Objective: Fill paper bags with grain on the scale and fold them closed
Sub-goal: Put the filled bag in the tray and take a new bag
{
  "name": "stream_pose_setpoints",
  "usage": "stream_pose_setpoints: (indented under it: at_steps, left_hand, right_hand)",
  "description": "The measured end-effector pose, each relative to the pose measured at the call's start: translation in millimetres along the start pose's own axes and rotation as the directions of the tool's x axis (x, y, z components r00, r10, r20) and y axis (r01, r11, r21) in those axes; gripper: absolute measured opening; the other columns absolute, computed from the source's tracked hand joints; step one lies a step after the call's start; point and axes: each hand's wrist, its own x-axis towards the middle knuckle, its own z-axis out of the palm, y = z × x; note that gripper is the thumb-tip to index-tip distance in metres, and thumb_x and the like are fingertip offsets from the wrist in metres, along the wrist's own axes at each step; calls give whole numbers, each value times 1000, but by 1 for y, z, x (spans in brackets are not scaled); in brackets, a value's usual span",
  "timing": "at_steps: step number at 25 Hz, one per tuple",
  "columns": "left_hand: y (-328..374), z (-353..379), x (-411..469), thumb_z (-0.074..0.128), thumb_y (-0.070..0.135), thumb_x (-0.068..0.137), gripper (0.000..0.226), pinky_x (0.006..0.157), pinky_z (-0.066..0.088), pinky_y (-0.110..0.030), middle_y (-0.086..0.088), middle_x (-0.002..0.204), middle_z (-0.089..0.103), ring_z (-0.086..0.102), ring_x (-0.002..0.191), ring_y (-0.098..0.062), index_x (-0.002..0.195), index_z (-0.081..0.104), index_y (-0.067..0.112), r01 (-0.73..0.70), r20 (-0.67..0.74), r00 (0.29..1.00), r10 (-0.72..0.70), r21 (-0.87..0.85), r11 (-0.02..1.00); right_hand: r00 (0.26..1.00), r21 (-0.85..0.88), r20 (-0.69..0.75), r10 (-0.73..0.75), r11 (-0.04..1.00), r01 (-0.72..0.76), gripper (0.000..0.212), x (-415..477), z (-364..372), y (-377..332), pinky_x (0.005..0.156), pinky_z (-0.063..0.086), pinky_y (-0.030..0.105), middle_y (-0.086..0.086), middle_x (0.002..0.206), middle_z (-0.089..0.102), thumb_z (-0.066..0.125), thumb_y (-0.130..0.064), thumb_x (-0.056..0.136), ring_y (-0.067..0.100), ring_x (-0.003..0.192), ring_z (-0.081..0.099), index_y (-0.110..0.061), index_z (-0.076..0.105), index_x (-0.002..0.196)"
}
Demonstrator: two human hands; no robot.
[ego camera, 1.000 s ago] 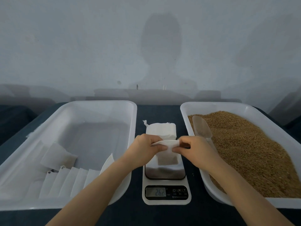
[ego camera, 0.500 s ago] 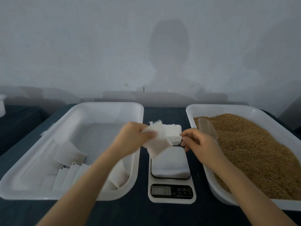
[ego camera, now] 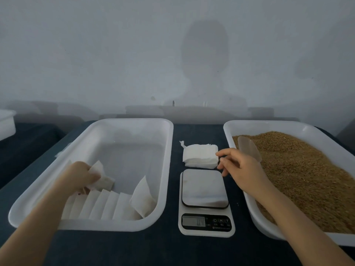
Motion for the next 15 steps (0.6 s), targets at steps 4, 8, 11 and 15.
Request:
stream_pose_setpoints:
  at_steps: [4,8,11,15]
  left_hand:
    - [-2,-3,5,69,14,85,18,53,53,-33,-20,64,66,64,54,-30,81,59,0,103,31,994,-103,-3,995]
    - [23,-10,-7,58,18,93,20,63,50,-35,-14,82,60,62,73,-32,99,57,-1,86,-134,990,-49,281,956]
    - [77,-3,-30,48,21,97,19,67,41,-33,-7,84,57,61,86,-31,110,56,11,-61,-349,903,250,473,879]
    - [179,38,-57,45,27,99,22,66,41,-31,-9,97,66,62,89,-33,109,63,19,-452,-246,770,589,440,776]
  right_hand:
    - [1000,-7,-10,-8,1000,8,21,-2,-1,-1,61,43,5,-10,78,67,51,-15,95,-3,66,62,-34,57,101]
    - [995,9,-83,46,999,-45,19,-1,-2,0,56,44,8,-12,78,66,50,-15,95,-2,63,62,-29,60,104]
    - [975,-38,-182,125,990,-134,18,2,-6,4,54,47,13,-15,78,64,48,-18,96,-3,65,62,-30,59,105]
    - [965,-82,-189,180,977,-199,17,2,-7,6,62,55,25,-15,80,64,47,-20,97,3,67,63,-31,58,106]
